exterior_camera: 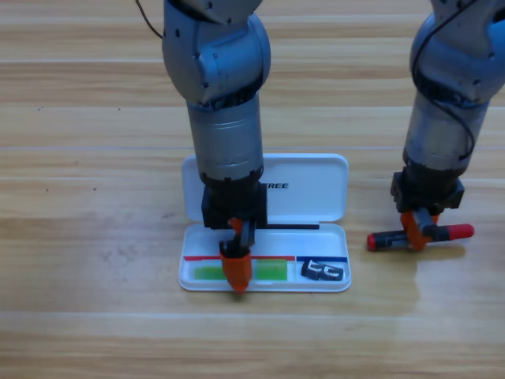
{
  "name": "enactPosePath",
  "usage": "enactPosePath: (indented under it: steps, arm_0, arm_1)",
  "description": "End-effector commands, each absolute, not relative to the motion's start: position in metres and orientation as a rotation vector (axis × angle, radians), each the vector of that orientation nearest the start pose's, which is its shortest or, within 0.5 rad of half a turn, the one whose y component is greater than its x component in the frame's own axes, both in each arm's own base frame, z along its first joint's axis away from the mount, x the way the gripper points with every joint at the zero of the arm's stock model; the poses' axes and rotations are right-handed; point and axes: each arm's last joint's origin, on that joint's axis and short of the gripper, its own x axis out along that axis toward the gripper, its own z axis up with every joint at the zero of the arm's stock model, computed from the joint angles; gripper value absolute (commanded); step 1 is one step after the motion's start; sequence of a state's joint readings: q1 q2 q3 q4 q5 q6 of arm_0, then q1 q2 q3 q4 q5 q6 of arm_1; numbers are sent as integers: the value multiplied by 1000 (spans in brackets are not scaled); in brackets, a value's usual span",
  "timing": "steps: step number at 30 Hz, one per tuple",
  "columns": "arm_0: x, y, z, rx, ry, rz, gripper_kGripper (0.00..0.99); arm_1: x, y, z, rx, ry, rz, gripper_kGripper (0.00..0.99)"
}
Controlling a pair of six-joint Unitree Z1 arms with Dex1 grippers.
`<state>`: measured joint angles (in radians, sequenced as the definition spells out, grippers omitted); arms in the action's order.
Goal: Clean up eraser and pencils
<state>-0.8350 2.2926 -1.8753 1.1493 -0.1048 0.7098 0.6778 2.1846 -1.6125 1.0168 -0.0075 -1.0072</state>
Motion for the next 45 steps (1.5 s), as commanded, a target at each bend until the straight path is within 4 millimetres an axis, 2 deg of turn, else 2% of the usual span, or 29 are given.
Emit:
enactPosePath:
  steps: [1, 6, 10, 14, 18, 21, 24, 29, 34, 40, 45]
  arm_0:
    - [292, -343, 202, 1115, 1263, -1297, 990]
    - [285, -333, 224, 1120, 1229, -1278, 990]
    - [282, -305, 246, 1098, 1233, -1252, 990]
    - [283, -263, 267, 1074, 1226, -1232, 990]
    - [289, -219, 281, 1051, 1209, -1220, 990]
    - [297, -201, 282, 1043, 1209, -1212, 990]
    - [302, -187, 280, 1033, 1217, -1210, 990]
    - [303, -180, 270, 1034, 1225, -1216, 990]
    - [300, -178, 259, 1027, 1234, -1232, 990]
    - [300, -178, 254, 1019, 1243, -1238, 990]
    - [300, -178, 250, 1020, 1256, -1241, 990]
  arm_1:
    - [280, 243, 243, -1315, 1153, 1325, 0]
    - [244, 248, 283, -1302, 1091, 1379, 0]
    - [231, 263, 294, -1307, 1045, 1393, 0]
    - [231, 295, 288, -1309, 1031, 1400, 0]
    - [246, 336, 271, -1306, 1013, 1404, 0]
    - [258, 365, 253, -1306, 1004, 1404, 0]
    - [266, 385, 239, -1307, 993, 1399, 0]
    - [270, 401, 221, -1321, 1000, 1400, 0]
    - [274, 409, 208, -1327, 1011, 1398, 0]
    - [279, 414, 198, -1345, 1011, 1376, 0]
    - [283, 413, 197, -1341, 1008, 1369, 0]
